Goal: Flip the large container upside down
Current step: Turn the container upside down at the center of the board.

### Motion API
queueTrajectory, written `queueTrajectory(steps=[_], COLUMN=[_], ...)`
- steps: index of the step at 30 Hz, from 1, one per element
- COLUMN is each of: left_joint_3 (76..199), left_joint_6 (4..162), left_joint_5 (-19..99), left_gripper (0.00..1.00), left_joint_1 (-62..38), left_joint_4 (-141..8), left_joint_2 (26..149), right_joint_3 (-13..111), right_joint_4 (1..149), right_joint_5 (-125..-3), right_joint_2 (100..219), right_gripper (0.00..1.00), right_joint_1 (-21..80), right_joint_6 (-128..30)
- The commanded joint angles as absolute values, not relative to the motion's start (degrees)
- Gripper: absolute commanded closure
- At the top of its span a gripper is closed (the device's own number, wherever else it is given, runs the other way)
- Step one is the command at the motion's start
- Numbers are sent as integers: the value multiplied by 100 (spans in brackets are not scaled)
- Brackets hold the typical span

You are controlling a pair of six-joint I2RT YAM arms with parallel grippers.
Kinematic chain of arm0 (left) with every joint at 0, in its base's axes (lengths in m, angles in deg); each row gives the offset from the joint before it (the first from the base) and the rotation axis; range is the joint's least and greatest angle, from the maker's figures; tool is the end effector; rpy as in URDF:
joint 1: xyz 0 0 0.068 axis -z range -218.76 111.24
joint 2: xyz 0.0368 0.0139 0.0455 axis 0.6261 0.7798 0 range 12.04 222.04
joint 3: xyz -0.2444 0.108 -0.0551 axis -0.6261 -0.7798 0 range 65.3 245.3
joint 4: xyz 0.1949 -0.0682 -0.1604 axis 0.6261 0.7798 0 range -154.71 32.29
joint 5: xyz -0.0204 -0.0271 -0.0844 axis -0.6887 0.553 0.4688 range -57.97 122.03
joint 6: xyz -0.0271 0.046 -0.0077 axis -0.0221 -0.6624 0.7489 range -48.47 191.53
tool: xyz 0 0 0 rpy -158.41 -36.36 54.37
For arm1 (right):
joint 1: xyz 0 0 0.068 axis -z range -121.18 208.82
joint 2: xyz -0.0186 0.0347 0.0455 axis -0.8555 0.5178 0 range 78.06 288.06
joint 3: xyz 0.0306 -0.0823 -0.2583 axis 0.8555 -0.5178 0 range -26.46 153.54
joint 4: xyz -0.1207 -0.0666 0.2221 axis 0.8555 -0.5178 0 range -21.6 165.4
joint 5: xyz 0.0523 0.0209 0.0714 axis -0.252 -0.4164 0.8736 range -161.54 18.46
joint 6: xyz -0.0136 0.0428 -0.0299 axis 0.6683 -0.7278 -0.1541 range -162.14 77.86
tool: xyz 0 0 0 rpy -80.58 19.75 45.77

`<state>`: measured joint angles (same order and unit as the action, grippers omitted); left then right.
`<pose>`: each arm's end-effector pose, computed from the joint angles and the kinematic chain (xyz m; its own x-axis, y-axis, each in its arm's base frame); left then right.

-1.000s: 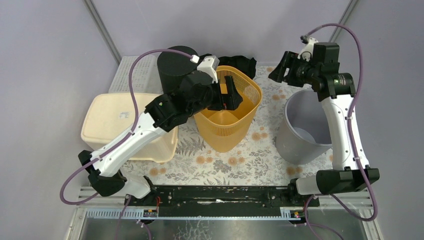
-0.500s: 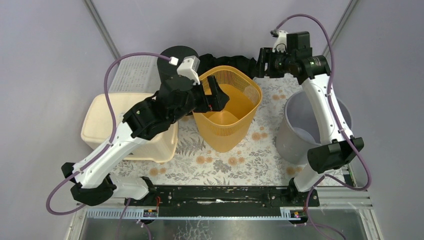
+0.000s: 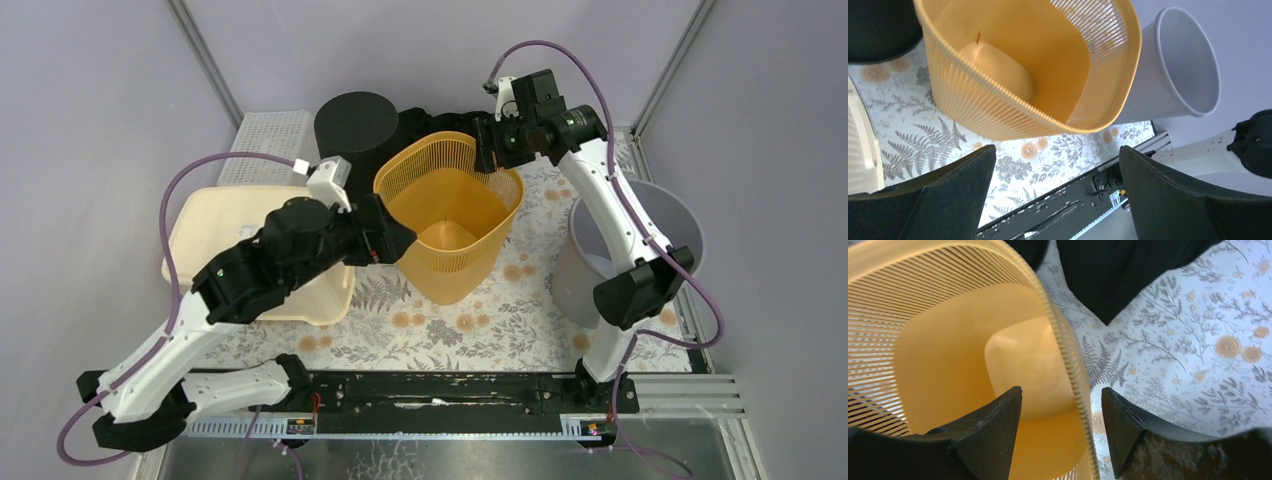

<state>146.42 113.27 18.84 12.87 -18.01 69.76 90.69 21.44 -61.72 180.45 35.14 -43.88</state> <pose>0.1180 -0.1360 0.4461 -0.6048 -0.2804 -0.7454 0.3092 0.7799 -0.5442 0.3482 0.1592 0.4228 -0.5942 -0.2279 -0.7714 -0.4990 0.8566 0.1313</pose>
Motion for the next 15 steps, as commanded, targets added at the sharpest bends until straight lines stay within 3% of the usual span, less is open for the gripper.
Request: queueTrajectory(steps=[1, 6, 15], left_joint_3=[14169, 13858, 13737], left_joint_6=[11581, 11646, 11583], left_joint_5=[2004, 2073, 2070], left_gripper=[0, 0, 0], left_joint_1=[1235, 1239, 1239], left_joint_4=[-1813, -1795, -1795], left_joint_2=[6529, 6218, 6130], right_joint_3=[9473, 9421, 9684], right_joint_4=[1942, 2031, 1496], right_joint_5=[-6769, -7161, -6792], right_joint_2=[18066, 17786, 17548], right_gripper=[34, 30, 23], right_joint_1=[3387, 3218, 2425], right_joint_6=[-4225, -4336, -4407])
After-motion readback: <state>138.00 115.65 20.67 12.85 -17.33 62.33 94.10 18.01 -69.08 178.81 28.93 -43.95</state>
